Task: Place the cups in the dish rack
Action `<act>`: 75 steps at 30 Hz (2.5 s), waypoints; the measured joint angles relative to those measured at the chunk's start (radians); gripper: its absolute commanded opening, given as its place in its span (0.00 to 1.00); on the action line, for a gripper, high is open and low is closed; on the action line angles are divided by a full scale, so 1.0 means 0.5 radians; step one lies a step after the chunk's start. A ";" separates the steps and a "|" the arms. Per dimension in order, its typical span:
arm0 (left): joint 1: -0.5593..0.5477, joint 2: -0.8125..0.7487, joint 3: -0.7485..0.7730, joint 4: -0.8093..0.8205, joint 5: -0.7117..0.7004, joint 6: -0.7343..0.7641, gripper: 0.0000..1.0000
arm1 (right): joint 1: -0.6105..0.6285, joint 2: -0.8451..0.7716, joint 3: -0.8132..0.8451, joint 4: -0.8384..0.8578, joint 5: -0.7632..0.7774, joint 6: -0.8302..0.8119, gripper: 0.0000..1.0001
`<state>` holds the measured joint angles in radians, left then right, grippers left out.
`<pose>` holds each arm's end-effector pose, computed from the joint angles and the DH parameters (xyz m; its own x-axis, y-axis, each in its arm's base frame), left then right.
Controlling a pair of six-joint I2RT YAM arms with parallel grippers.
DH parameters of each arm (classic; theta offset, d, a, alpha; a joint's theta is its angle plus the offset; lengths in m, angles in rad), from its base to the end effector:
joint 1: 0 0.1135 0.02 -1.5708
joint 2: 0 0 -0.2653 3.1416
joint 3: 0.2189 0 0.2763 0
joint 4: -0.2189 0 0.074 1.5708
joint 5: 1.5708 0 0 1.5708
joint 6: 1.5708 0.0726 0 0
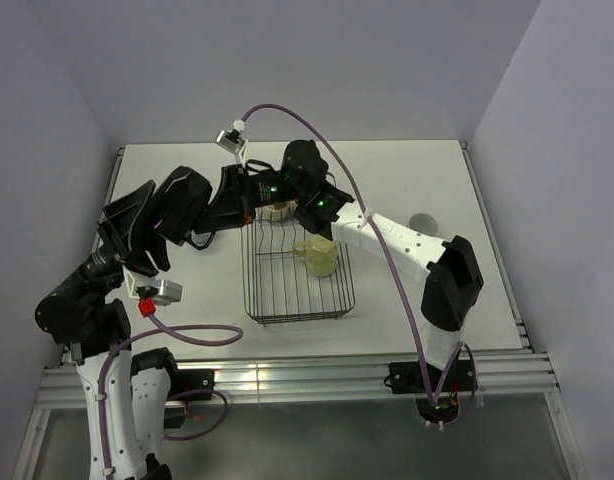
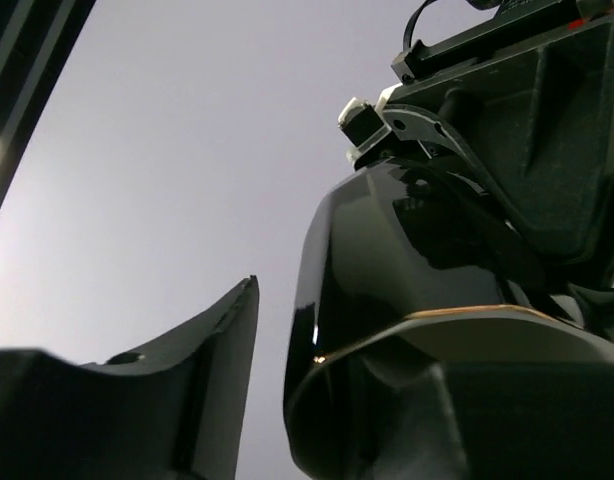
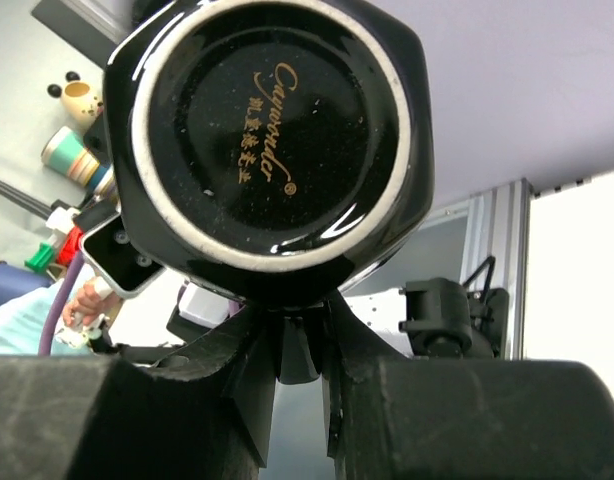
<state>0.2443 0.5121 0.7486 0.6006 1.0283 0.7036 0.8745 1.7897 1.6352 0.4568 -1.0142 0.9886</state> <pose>0.1233 -0.0334 0.4478 0.8287 0.5508 -0.0991 -0.1372 0.3715 0.9182 0.2481 0.3929 0.4237 -0.6678 -0.1108 -0.7361 -0.6682 -0.3464 0.6584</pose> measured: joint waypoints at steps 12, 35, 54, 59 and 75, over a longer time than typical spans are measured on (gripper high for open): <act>-0.001 -0.009 0.000 -0.346 -0.053 0.310 0.99 | -0.122 -0.031 -0.085 -0.179 0.002 -0.066 0.00; -0.003 0.757 0.846 -1.688 -1.014 -0.602 0.99 | -0.546 -0.524 -0.374 -1.597 0.452 -1.962 0.00; -0.005 1.123 1.151 -2.348 -0.898 -1.554 0.99 | -0.259 -0.545 -0.802 -1.781 1.112 -2.535 0.00; -0.016 1.090 1.151 -2.335 -0.883 -1.559 0.99 | -0.251 -0.453 -0.802 -1.731 1.259 -2.531 0.00; -0.018 1.087 1.093 -2.267 -0.883 -1.559 0.99 | -0.172 -0.323 -0.851 -1.528 1.476 -2.438 0.00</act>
<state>0.2352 1.0557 1.2949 -0.5331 0.5869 -0.0757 0.7887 1.6279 1.2095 -0.3073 -0.2764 -0.2302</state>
